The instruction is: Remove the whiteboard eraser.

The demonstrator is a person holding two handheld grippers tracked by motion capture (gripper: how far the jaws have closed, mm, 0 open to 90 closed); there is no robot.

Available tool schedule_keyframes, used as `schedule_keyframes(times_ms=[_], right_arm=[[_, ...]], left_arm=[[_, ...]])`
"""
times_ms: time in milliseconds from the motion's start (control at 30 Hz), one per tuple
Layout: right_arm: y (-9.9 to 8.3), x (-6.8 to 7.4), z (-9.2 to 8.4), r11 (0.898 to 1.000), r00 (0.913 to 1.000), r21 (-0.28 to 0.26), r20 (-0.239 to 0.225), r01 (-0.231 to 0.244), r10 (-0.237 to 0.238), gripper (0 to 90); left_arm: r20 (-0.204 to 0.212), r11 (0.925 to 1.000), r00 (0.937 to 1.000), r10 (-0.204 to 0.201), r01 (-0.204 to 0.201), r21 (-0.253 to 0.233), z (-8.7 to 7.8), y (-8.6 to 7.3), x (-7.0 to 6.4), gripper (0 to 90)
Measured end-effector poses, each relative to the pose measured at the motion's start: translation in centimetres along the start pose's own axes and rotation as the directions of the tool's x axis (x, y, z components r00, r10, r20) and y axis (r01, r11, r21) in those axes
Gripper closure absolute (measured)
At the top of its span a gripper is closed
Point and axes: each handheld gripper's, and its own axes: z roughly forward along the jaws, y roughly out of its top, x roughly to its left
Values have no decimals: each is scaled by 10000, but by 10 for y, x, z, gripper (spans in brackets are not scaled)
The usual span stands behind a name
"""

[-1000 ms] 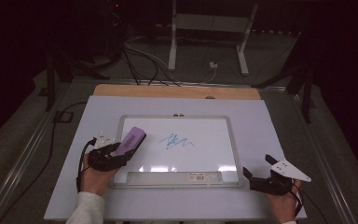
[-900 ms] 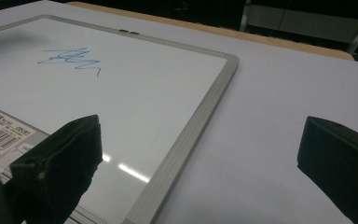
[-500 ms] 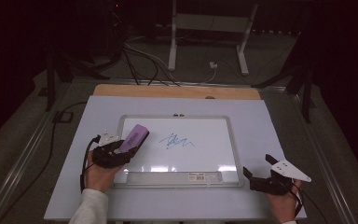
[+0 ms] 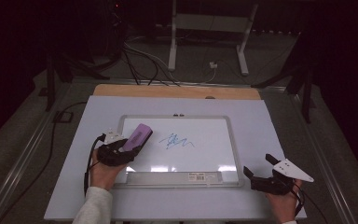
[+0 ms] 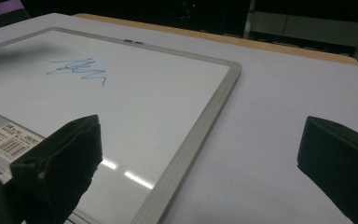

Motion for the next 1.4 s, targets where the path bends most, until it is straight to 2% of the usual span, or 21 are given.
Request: schedule_keyframes(times_ms=[333,667,967,1033,1167,1400], right_arm=[[0,1,1,10000,10000,22,-1,88,-88,0],[0,0,0,10000,10000,5,9,97,-97,0],[0,0,1,10000,10000,3,-2,77,-77,0],[0,0,1,10000,10000,22,-21,89,-89,0],[0,0,1,9999,9999,41,-22,119,-119,0],[0,0,1,9999,9999,41,-37,120,-120,0]], left_arm=[[84,9996,9998,152,-154,256,14,2,-7,411],[245,9969,9984,504,-518,586,36,4,-20,411],[92,9900,9961,876,-881,1104,53,3,-25,409],[110,9917,9970,769,-776,1023,55,3,-24,397],[180,9951,9990,407,-421,890,59,9,-23,214],[314,9921,9991,276,-312,1212,73,20,-25,249]])
